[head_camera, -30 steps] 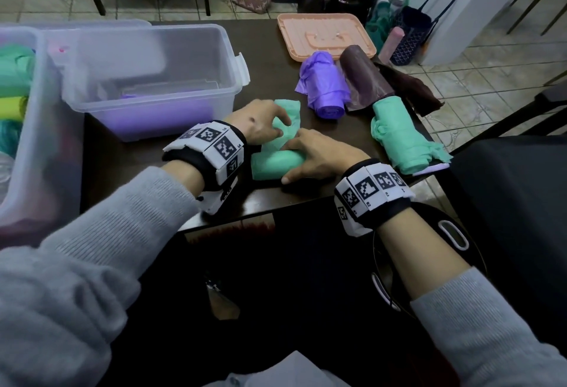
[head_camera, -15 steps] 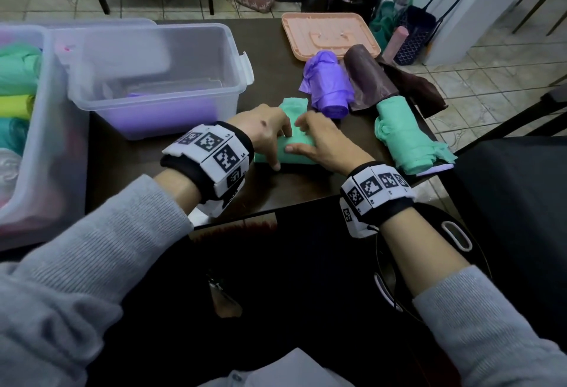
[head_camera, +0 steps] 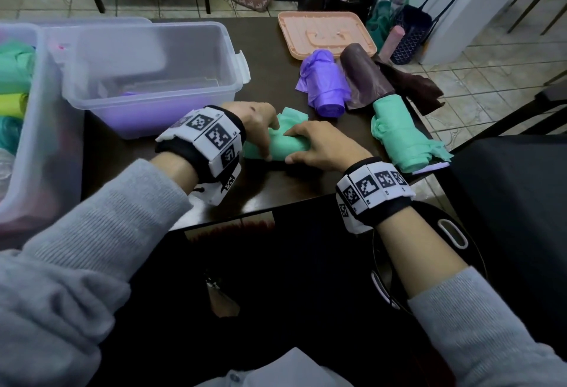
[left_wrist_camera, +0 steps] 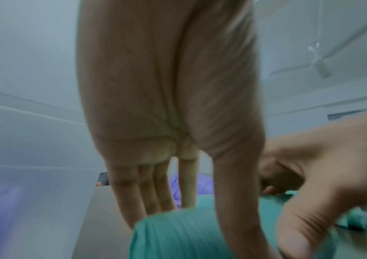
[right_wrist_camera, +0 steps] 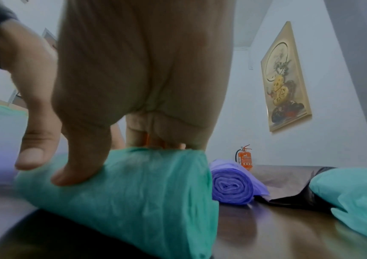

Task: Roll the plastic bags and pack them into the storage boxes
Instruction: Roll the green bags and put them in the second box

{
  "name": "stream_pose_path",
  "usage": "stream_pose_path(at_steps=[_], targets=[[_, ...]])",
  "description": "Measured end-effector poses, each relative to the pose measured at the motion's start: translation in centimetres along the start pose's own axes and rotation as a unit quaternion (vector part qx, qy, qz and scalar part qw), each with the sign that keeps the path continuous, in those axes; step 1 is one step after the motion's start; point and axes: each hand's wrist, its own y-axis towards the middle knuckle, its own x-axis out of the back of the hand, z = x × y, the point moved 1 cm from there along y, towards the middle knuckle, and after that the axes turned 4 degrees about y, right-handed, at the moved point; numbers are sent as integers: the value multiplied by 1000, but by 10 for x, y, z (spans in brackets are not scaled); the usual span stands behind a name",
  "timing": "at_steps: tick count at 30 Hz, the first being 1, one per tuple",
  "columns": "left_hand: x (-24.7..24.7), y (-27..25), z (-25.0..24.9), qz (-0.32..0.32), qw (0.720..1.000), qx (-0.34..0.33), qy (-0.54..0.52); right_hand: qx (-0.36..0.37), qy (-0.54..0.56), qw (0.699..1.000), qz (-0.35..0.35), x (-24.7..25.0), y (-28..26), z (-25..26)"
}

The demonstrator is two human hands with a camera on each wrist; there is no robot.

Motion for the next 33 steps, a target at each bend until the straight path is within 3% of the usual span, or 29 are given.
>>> stream_pose_path(at_steps=[3, 5, 8, 12, 18, 24, 28, 31, 33], targets=[[-4, -3, 1, -83, 996, -14, -31, -17, -1, 999, 41, 2, 7, -1], [-6, -6, 3, -102, 994, -18, -46, -35, 22, 997, 64, 2, 10, -3], [-5, -8, 7, -97, 993, -22, -63, -60, 50, 993, 88, 5, 15, -6], [-4, -8, 10, -87, 994, -26, -66, -74, 62, 993, 62, 12, 14, -4], [-2, -8, 11, -70, 995, -29, -60, -116, 39, 985, 120, 4, 17, 10], [-1, -13, 11, -54, 997, -22, -59, -73, 35, 992, 94, 2, 10, 23], [-6, -21, 23, -66, 989, -10, -134, -33, -32, 996, 77, -3, 3, 34], [-21, -29, 39, -125, 950, 63, -281, -18, -58, 995, 75, -8, 2, 37], [-30, -40, 51, -144, 872, 120, -453, -9, -51, 995, 82, -8, 1, 42]])
